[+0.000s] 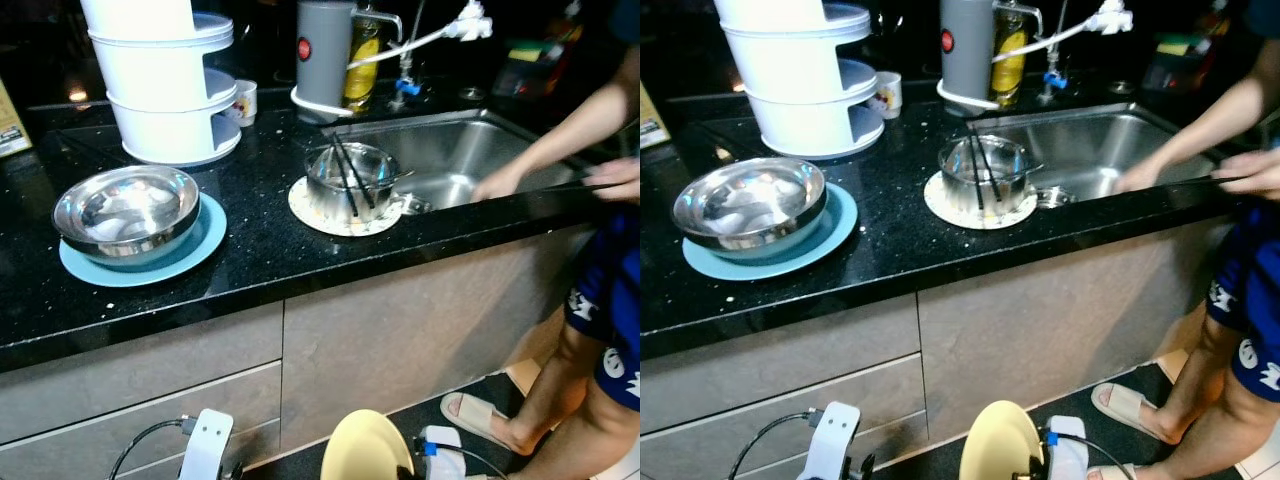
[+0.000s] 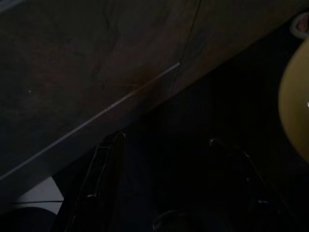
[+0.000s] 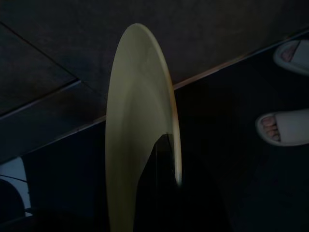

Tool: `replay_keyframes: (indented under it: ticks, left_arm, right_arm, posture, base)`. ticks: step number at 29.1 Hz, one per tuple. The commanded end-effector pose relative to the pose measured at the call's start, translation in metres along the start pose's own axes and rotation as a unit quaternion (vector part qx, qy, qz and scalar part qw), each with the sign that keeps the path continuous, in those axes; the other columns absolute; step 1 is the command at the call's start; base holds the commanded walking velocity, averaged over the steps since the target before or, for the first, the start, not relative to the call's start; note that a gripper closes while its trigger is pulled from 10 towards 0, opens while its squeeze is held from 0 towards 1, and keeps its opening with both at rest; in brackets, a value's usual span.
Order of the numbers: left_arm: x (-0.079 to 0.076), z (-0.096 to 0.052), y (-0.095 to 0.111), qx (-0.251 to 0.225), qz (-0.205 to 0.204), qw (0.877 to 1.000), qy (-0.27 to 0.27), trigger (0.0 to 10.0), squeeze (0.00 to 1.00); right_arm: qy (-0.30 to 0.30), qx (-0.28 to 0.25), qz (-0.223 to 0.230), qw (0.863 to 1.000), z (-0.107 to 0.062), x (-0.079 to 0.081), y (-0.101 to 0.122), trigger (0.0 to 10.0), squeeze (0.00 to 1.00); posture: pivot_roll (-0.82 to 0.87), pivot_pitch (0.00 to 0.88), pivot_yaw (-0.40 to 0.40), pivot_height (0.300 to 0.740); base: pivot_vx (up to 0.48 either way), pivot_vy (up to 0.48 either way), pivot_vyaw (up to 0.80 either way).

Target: Kitchen organization

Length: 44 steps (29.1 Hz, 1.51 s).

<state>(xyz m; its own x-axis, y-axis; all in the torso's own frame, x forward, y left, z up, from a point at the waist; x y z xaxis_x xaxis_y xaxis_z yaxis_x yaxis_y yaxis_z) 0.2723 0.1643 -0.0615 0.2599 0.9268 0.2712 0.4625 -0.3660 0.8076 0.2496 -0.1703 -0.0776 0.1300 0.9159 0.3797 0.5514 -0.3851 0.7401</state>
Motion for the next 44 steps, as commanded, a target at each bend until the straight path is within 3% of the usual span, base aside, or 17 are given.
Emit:
replay_keyframes:
  ticks: [1, 4, 9, 12, 15, 17, 21, 25, 29, 33, 35, 37, 39, 44]
  left_arm:
    - [0.002, -0.003, -0.012, 0.025, -0.008, 1.0, 0.002, 10.0, 0.0]
    - [-0.004, -0.005, -0.016, 0.03, -0.006, 1.0, -0.007, 10.0, 0.0]
    - [-0.018, -0.004, -0.008, 0.011, 0.002, 0.999, -0.032, 10.0, 0.0]
    - [-0.023, -0.006, -0.016, 0.027, 0.015, 0.999, -0.038, 10.0, 0.0]
    - [-0.018, -0.008, -0.017, 0.019, 0.005, 0.999, -0.046, 10.0, 0.0]
    - [-0.009, -0.006, -0.015, 0.015, 0.001, 0.999, -0.034, 10.0, 0.0]
    - [0.01, -0.003, -0.015, 0.032, -0.041, 0.998, 0.028, 10.0, 0.0]
    - [0.002, -0.003, -0.015, 0.037, -0.049, 0.998, 0.027, 10.0, 0.0]
    - [-0.024, 0.0, -0.002, 0.011, -0.006, 1.0, -0.022, 10.0, 0.0]
    - [-0.016, 0.0, -0.005, 0.022, 0.01, 1.0, -0.009, 10.0, 0.0]
    - [-0.007, 0.0, -0.007, 0.022, 0.004, 1.0, -0.001, 10.0, 0.0]
    - [-0.004, 0.0, -0.007, 0.023, 0.002, 1.0, 0.001, 10.0, 0.0]
    - [0.0, 0.0, -0.009, 0.026, 0.004, 1.0, 0.004, 10.0, 0.0]
    - [-0.003, -0.006, -0.018, 0.028, -0.004, 1.0, 0.01, 10.0, 0.0]
  right_arm:
    - [0.0, 0.022, -0.003, 1.0, -0.002, 0.0, -0.012, 10.0, 0.0]
    - [0.0, 0.04, -0.014, 0.999, -0.006, -0.003, -0.021, 10.0, 0.0]
    - [-0.007, 0.021, 0.009, 1.0, -0.007, -0.01, -0.013, 10.0, 0.0]
    - [-0.017, 0.023, 0.006, 1.0, -0.008, -0.017, -0.01, 10.0, 0.0]
    - [-0.038, 0.015, 0.029, 0.999, -0.01, -0.022, -0.012, 10.0, 0.0]
    - [-0.027, 0.013, 0.033, 0.999, -0.009, -0.017, -0.012, 10.0, 0.0]
    - [0.006, 0.044, -0.03, 0.999, -0.009, -0.009, -0.021, 10.0, 0.0]
    - [-0.005, 0.042, -0.025, 0.999, -0.011, -0.017, -0.019, 10.0, 0.0]
    - [-0.03, 0.036, -0.008, 0.999, -0.014, -0.028, -0.017, 10.0, 0.0]
    - [-0.037, 0.03, -0.001, 0.999, -0.013, -0.024, -0.018, 10.0, 0.0]
    - [-0.017, 0.021, 0.008, 1.0, -0.01, -0.012, -0.018, 10.0, 0.0]
    - [-0.009, 0.022, 0.006, 1.0, -0.009, -0.008, -0.019, 10.0, 0.0]
    - [0.009, 0.041, -0.019, 0.999, -0.009, -0.003, -0.024, 10.0, 0.0]
    - [0.012, 0.054, -0.042, 0.998, -0.011, -0.01, -0.023, 10.0, 0.0]
  posture:
    - [-0.09, 0.059, -0.076, 0.74]
    - [-0.05, 0.056, -0.063, 0.74]
    - [0.01, 0.068, -0.055, 0.74]
    - [0.04, 0.065, -0.021, 0.74]
    - [0.0, 0.054, -0.021, 0.74]
    - [-0.03, 0.06, -0.073, 0.74]
    - [-0.08, 0.043, -0.076, 0.74]
    - [-0.05, 0.026, -0.035, 0.74]
    - [0.0, 0.03, 0.001, 0.74]
    - [0.0, 0.04, 0.016, 0.74]
    - [-0.02, 0.06, -0.035, 0.74]
    - [-0.02, 0.06, -0.035, 0.74]
    - [-0.04, 0.048, -0.087, 0.74]
    - [-0.03, 0.042, -0.081, 0.74]
  base:
    - [0.0, 0.0, 0.0]
    - [0.0, 0.0, 0.0]
    - [0.0, 0.0, 0.0]
    - [0.0, 0.0, 0.0]
    - [0.0, 0.0, 0.0]
    - [0.0, 0.0, 0.0]
    - [0.0, 0.0, 0.0]
    - [0.0, 0.0, 0.0]
    - [0.0, 0.0, 0.0]
    - [0.0, 0.0, 0.0]
    - [0.0, 0.0, 0.0]
    - [0.0, 0.0, 0.0]
    - [0.0, 0.0, 0.0]
    - [0.0, 0.0, 0.0]
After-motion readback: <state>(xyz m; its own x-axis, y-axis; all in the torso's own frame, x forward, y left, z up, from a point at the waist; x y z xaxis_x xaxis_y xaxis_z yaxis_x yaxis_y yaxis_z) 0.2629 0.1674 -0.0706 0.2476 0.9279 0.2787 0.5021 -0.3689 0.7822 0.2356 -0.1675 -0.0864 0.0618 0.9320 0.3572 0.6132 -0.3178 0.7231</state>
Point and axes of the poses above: a point about 5 cm out from each wrist's last joint towards the gripper, its own z axis pointing out of the wrist towards the gripper, its own y axis along the axis of the wrist's last joint, x = y × z, the point moved 4 cm from there along z, pointing out of the wrist towards the gripper, and after that the axes turned 14 degrees about z, right-handed, at the moved point
